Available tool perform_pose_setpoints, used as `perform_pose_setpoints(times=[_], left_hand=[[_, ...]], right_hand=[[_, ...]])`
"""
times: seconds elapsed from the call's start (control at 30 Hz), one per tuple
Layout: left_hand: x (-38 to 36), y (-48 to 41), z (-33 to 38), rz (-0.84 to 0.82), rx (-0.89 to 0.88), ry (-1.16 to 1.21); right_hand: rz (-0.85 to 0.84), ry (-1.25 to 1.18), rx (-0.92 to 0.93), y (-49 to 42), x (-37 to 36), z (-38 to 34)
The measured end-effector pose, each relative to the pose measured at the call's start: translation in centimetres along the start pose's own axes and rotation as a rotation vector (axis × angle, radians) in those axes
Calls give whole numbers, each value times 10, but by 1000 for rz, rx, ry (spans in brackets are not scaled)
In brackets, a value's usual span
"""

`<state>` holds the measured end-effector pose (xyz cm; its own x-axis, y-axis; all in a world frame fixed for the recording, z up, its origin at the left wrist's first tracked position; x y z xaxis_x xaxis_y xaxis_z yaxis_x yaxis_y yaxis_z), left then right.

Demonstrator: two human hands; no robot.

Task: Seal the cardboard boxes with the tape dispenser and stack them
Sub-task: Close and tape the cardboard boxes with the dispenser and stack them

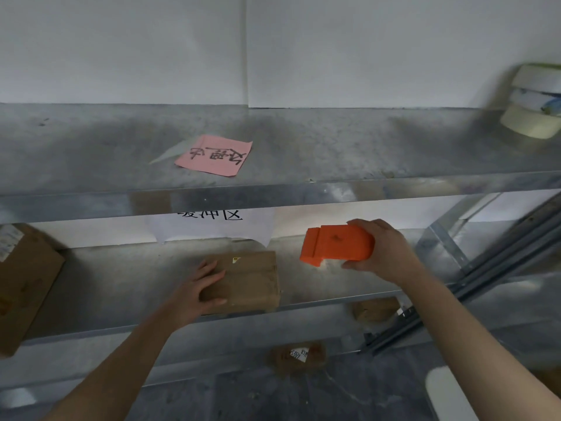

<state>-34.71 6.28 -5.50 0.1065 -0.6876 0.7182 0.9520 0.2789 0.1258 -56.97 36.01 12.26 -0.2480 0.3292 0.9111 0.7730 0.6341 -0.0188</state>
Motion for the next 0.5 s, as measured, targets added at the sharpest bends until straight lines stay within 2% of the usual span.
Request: perform_pose_setpoints(times=[0.17, 0.23, 0.33, 0.4, 0.5], left_hand=[[6, -2, 11, -27, 54, -32], [17, 2, 22, 25, 58, 38], [45, 19, 39, 243, 92, 333], [52, 34, 42, 332, 225, 706], [33, 39, 45, 141, 358, 1252]], right_hand=[[-58, -41, 147, 0, 11, -76], [-77, -91, 191, 1, 8, -105], [-106, -158, 239, 2, -1, -143], [-138, -207, 255, 2, -10, -161], [-181, -275, 275, 2, -23, -181]])
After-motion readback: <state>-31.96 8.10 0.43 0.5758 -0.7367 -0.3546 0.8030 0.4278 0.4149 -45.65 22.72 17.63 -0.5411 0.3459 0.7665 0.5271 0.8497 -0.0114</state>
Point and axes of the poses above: each hand's wrist, its own y-axis away from the middle knuckle, its own x-axis out of the back of the hand, z = x × y, the point moved 10 cm from there along -y, towards the middle knuckle, and after that the axes turned 2 degrees about -x, right-handed, at the moved point
